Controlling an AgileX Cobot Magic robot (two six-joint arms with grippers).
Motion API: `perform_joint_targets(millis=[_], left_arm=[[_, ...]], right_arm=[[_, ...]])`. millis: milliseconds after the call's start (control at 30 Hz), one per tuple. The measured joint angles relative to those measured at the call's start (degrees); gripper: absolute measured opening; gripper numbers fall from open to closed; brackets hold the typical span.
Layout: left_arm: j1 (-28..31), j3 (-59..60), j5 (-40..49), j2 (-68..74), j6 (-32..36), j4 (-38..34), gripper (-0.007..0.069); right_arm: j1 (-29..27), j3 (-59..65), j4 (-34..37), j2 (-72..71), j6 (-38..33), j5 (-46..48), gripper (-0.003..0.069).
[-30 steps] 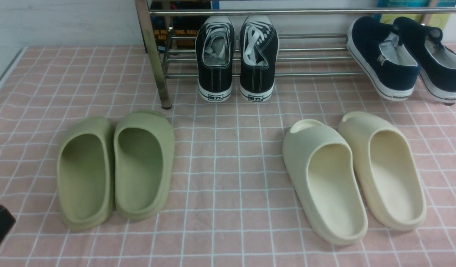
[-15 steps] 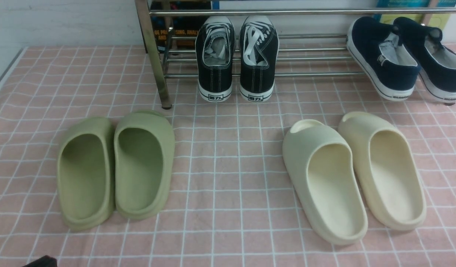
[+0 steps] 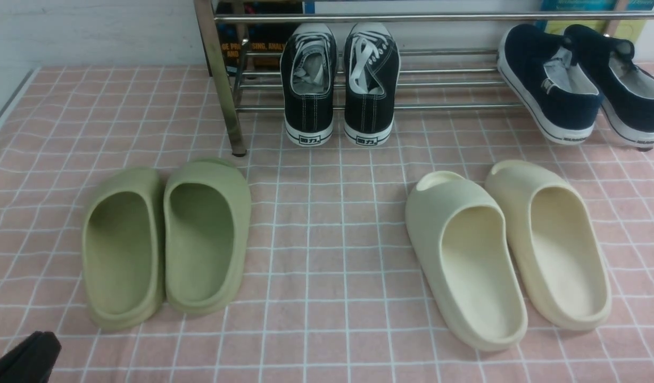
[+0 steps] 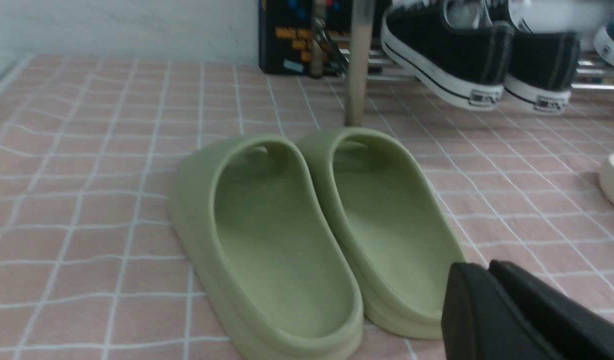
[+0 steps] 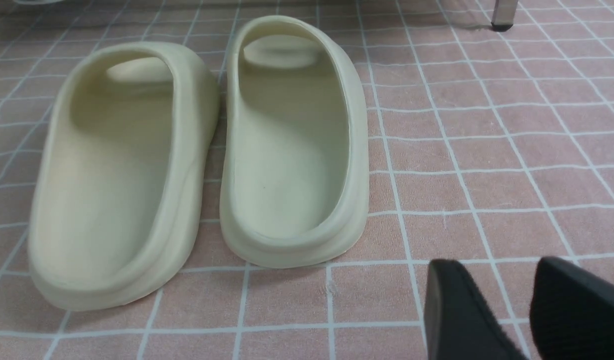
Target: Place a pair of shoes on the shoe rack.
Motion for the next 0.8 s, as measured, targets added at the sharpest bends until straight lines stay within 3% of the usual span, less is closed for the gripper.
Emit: perform_joint_targets(millis=[100,233,333,600,800], left_arm=[[2.22,0.0,0.87,0.0,3.59,-4.13,0.0052],[3.9,0.0,9.31,0.0,8.38,-9.43,0.0054],[3.9,-0.07,13.55,0.0,9.34,-10.02,0.0055],[4.11,-0.19,14.23,0.0,11.0,-10.06,0.0055],[7.84,-0.25,14.46,0.0,11.0,-10.08,0.0055]], right_arm=[[0.0,0.0,0.0,0.0,0.0,0.0,0.024],[0.0,0.0,0.0,0.0,0.0,0.0,0.024],[0.0,0.0,0.0,0.0,0.0,0.0,0.024],[0.0,0.0,0.0,0.0,0.0,0.0,0.024],[0.0,0.0,0.0,0.0,0.0,0.0,0.024]])
